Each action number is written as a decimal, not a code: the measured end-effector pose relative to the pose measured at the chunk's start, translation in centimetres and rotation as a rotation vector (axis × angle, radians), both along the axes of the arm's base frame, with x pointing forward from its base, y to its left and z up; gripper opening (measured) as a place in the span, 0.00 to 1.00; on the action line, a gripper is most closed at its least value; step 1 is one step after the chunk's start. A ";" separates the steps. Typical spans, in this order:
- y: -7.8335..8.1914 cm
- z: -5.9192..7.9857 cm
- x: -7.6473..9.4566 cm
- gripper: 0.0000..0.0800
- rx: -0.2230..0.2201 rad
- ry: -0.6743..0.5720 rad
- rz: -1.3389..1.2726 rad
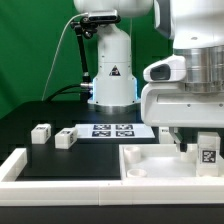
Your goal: Assemble one leg
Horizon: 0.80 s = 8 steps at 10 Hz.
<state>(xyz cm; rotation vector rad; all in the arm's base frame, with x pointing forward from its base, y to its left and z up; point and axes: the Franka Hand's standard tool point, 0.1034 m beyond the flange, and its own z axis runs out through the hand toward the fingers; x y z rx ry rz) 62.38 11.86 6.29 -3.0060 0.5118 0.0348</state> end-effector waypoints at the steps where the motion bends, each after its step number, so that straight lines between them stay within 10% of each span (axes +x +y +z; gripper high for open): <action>1: 0.0 0.0 0.0 0.81 -0.013 -0.008 0.092; 3: -0.2 0.0 0.0 0.80 -0.013 -0.011 0.117; 6: -0.2 0.0 0.0 0.37 -0.013 -0.010 0.100; 8: -0.4 0.0 0.0 0.36 -0.008 -0.006 0.060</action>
Offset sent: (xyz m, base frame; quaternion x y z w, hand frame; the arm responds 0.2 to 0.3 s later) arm 0.0000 0.0000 0.0000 0.0000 0.0000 0.0000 1.0000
